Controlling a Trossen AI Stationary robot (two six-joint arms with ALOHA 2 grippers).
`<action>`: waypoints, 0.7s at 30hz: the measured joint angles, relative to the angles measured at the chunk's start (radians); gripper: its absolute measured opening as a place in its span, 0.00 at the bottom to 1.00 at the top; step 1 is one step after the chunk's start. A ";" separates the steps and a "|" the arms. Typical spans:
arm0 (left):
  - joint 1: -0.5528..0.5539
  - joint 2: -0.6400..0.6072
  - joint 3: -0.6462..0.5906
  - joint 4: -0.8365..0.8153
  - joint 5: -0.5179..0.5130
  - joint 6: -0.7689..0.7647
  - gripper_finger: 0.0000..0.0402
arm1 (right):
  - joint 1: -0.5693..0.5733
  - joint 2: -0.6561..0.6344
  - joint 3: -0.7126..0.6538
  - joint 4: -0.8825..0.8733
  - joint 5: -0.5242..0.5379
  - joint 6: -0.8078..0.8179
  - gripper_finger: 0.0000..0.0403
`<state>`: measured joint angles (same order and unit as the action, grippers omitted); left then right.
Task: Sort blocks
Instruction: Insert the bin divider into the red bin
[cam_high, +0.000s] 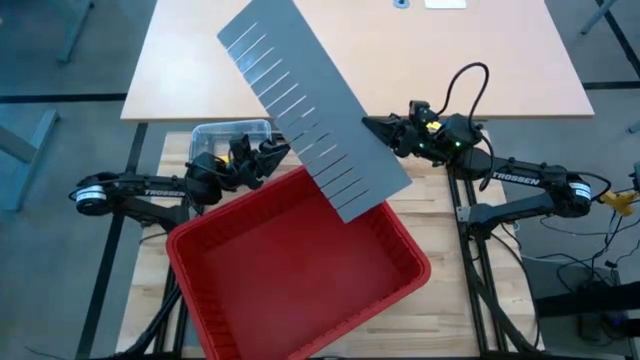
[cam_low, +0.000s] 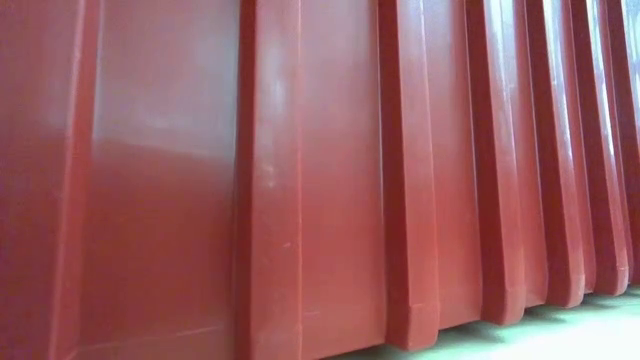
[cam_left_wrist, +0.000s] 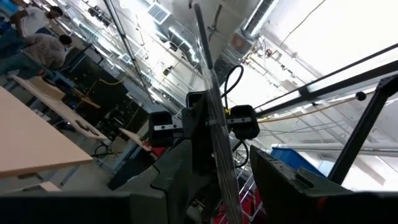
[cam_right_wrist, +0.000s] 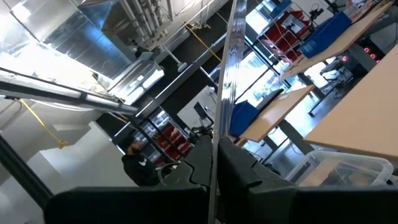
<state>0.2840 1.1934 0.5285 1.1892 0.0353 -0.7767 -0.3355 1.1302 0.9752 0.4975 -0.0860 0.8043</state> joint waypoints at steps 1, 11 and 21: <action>0.000 0.000 0.000 0.000 0.000 -0.002 0.34 | 0.000 0.000 0.000 -0.002 0.000 0.000 0.00; 0.002 0.001 0.104 -0.163 0.031 0.043 0.33 | 0.000 0.009 0.000 -0.012 0.000 0.000 0.00; 0.019 0.001 0.099 -0.229 0.031 0.006 0.37 | 0.004 0.017 0.000 -0.005 0.000 0.000 0.00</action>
<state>0.3032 1.1942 0.6277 0.9600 0.0658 -0.7710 -0.3313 1.1477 0.9749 0.4923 -0.0860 0.8043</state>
